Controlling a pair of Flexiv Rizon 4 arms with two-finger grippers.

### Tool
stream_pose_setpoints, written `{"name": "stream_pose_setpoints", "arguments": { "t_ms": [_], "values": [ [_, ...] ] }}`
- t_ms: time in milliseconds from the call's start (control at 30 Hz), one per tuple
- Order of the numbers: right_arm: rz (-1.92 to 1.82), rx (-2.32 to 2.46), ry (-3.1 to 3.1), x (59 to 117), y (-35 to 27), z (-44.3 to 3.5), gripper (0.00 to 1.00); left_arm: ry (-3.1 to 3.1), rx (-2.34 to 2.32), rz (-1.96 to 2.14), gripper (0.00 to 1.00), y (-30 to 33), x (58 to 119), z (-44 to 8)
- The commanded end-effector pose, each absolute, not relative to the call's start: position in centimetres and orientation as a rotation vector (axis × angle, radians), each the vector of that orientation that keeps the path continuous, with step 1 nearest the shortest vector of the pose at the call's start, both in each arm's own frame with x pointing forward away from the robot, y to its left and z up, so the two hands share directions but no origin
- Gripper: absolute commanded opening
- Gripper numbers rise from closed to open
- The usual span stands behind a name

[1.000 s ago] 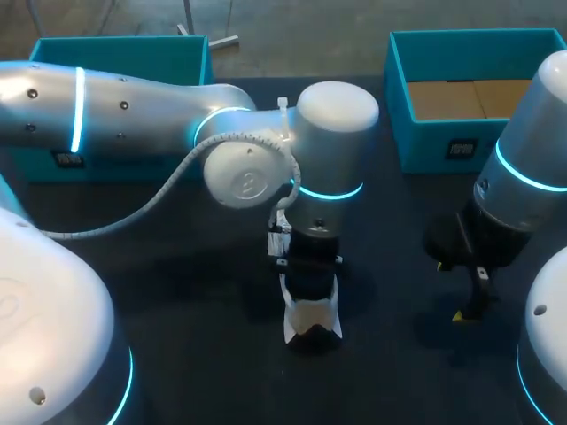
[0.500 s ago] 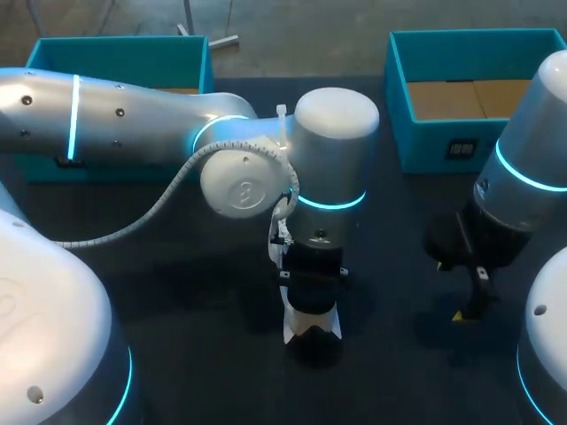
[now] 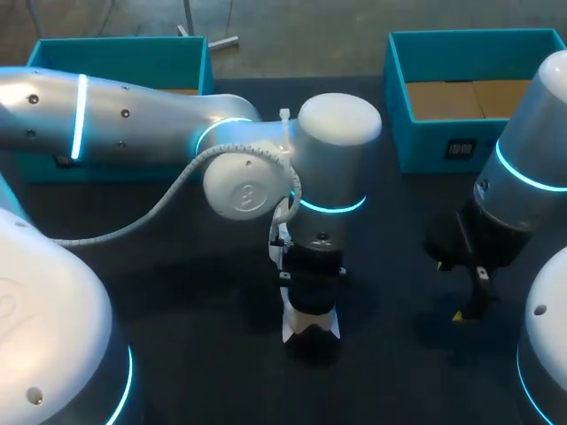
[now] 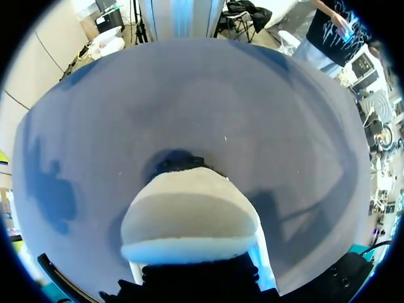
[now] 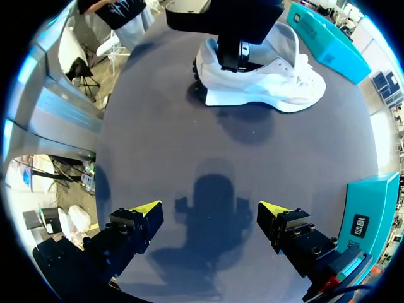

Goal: Take the shoe out of the shoebox, open the shoe tongue, remove and reinsert the insole, then place the shoe into the shoebox

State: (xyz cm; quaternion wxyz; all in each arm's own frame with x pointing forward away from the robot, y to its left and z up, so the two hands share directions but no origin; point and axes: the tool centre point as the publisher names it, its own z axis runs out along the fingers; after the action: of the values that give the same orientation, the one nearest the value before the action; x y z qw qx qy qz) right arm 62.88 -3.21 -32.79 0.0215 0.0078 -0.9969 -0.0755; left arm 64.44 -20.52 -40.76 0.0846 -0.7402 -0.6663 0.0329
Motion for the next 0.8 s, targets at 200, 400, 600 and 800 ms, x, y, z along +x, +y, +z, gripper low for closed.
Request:
{"name": "stream_pose_setpoints", "arguments": {
  "t_ms": [200,400,600,800],
  "values": [
    [-0.232,0.024,-3.092,62.8,-3.2,-32.9,1.0,-2.052,-2.303,0.093,0.0,-18.4,66.1,-37.8],
    [-0.232,0.024,-3.092,62.8,-3.2,-32.9,1.0,-2.06,-2.337,0.1,0.0,-19.2,67.1,-37.2],
    [-0.232,0.024,-3.092,62.8,-3.2,-32.9,1.0,-2.011,-2.407,0.107,0.0,-19.5,67.4,-36.4],
    [-0.232,0.024,-3.092,62.8,-3.2,-32.9,1.0,-1.984,-2.443,0.067,0.0,-20.7,68.5,-36.4]
  ]
}}
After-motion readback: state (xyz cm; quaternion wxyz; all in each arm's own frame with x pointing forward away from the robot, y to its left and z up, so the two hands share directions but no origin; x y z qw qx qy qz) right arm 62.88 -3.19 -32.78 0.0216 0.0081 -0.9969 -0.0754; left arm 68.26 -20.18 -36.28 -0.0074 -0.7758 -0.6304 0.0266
